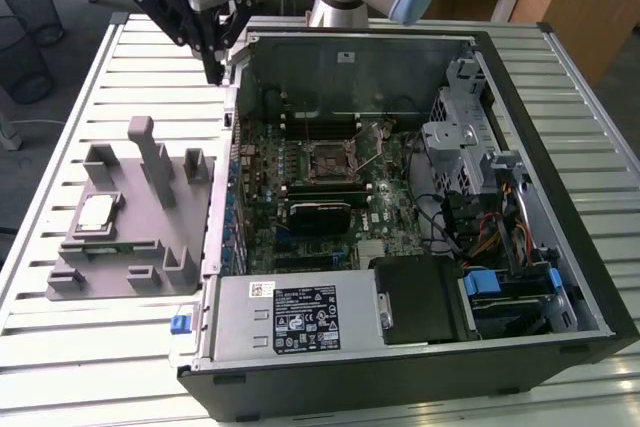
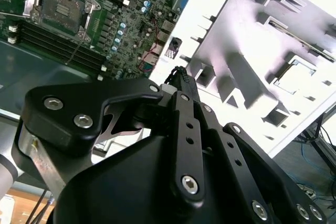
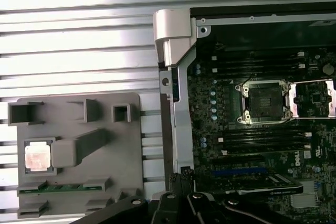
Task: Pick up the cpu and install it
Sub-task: 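Reach for the cpu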
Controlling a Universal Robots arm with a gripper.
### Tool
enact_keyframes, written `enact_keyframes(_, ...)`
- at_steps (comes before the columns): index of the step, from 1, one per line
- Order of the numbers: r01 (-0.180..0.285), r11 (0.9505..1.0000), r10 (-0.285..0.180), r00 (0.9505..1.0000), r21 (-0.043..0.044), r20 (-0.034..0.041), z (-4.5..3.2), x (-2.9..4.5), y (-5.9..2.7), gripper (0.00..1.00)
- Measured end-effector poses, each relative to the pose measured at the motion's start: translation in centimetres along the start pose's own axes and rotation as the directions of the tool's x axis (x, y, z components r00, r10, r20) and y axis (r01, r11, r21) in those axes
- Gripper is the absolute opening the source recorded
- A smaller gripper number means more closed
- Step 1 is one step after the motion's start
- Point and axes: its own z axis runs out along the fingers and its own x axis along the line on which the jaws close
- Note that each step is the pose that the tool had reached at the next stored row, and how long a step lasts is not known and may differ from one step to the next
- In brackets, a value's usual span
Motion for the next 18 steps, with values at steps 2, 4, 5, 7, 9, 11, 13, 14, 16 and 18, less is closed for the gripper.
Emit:
enact_keyframes(2,0.0,1.0,0.0,1.0,0.0002,-0.001,0.02,0.2,-0.02,0.11)
enact_keyframes(4,0.0,1.0,0.0,1.0,0.0001,-0.0019,0.05,0.39,-0.03,0.11)
enact_keyframes(5,0.0,1.0,0.0,1.0,0.0002,-0.0025,0.06,0.49,-0.04,0.11)
enact_keyframes(7,0.0,1.0,0.0,1.0,0.0003,-0.0034,0.1,0.68,-0.05,0.11)
enact_keyframes(9,0.0,1.0,0.0,1.0,0.0003,-0.0044,0.13,0.86,-0.07,0.11)
enact_keyframes(11,0.0,1.0,0.0,1.0,0.0005,-0.0055,0.15,1.04,-0.09,0.11)
enact_keyframes(13,0.0,1.0,0.0,1.0,0.0005,-0.0065,0.18,1.21,-0.1,0.11)
enact_keyframes(14,0.0,1.0,0.0,1.0,0.0006,-0.007,0.2,1.3,-0.11,0.11)
enact_keyframes(16,0.0,1.0,0.0,1.0,0.0007,-0.0081,0.22,1.48,-0.12,0.11)
enact_keyframes(18,0.0,1.0,0.0,1.0,0.0007,-0.009,0.25,1.67,-0.14,0.11)
